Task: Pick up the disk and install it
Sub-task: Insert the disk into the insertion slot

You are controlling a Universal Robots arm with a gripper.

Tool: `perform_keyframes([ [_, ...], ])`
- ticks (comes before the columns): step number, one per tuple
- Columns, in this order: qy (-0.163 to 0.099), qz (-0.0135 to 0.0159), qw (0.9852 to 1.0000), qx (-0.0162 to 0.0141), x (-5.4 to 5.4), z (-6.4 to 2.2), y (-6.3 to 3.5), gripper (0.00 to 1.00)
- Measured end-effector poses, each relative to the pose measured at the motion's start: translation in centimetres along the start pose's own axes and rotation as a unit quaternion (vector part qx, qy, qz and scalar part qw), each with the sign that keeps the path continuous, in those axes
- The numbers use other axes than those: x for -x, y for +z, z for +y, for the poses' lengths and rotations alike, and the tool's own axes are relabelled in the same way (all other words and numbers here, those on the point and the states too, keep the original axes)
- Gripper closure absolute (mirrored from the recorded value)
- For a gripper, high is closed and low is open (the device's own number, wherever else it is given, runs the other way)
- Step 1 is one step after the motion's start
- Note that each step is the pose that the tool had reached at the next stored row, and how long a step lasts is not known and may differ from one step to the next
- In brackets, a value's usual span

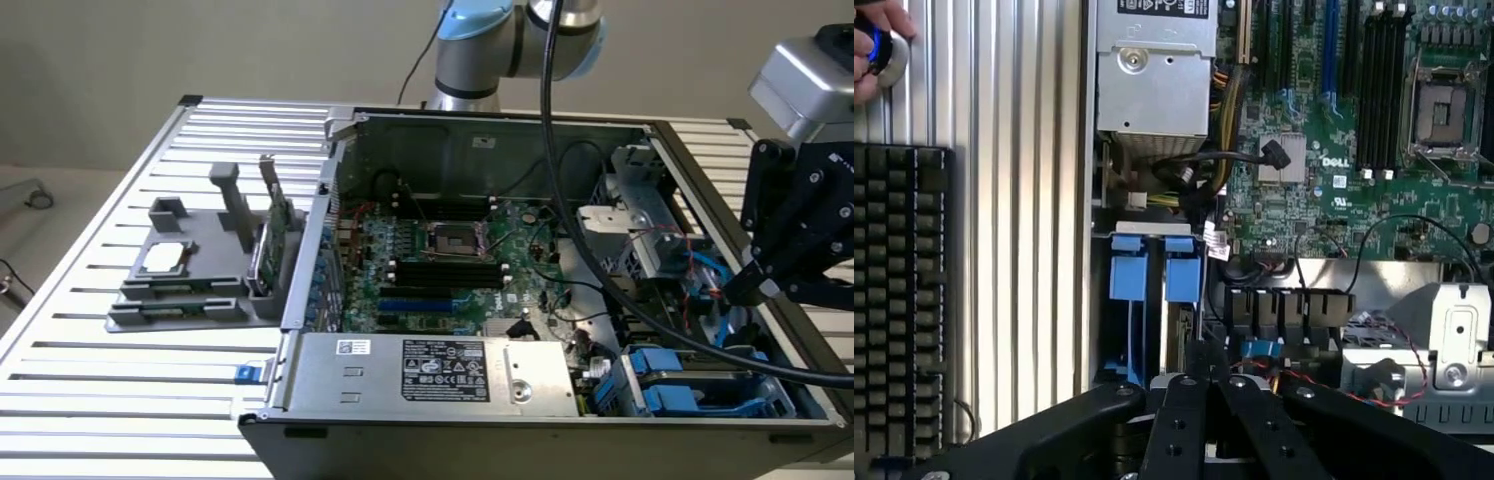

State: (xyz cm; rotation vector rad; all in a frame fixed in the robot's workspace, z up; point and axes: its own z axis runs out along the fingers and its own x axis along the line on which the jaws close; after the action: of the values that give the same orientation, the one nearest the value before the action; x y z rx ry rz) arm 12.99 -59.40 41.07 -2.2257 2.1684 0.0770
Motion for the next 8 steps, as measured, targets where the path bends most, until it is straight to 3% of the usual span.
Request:
perform_keyframes([
  [8,0.000,-0.0002,1.0000,0.0001,-0.01,0.01,0.01,0.89],
])
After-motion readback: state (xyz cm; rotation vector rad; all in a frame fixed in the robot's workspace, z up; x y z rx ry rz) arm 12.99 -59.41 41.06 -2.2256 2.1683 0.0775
